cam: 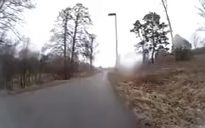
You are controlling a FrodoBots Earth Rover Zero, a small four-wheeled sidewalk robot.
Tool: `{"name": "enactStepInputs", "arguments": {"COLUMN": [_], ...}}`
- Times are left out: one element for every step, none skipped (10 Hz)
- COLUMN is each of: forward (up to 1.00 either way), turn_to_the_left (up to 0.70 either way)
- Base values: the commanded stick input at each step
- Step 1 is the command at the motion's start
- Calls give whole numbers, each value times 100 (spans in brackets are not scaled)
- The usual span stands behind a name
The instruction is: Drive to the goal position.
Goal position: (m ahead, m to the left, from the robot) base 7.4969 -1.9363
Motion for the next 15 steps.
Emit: {"name": "enactStepInputs", "arguments": {"forward": [70,70,70,70,70,70,70,70,70,70,70,70,70,70,69], "turn_to_the_left": [14,2,0,0,0,0,0,0,0,0,0,0,0,0,0]}}
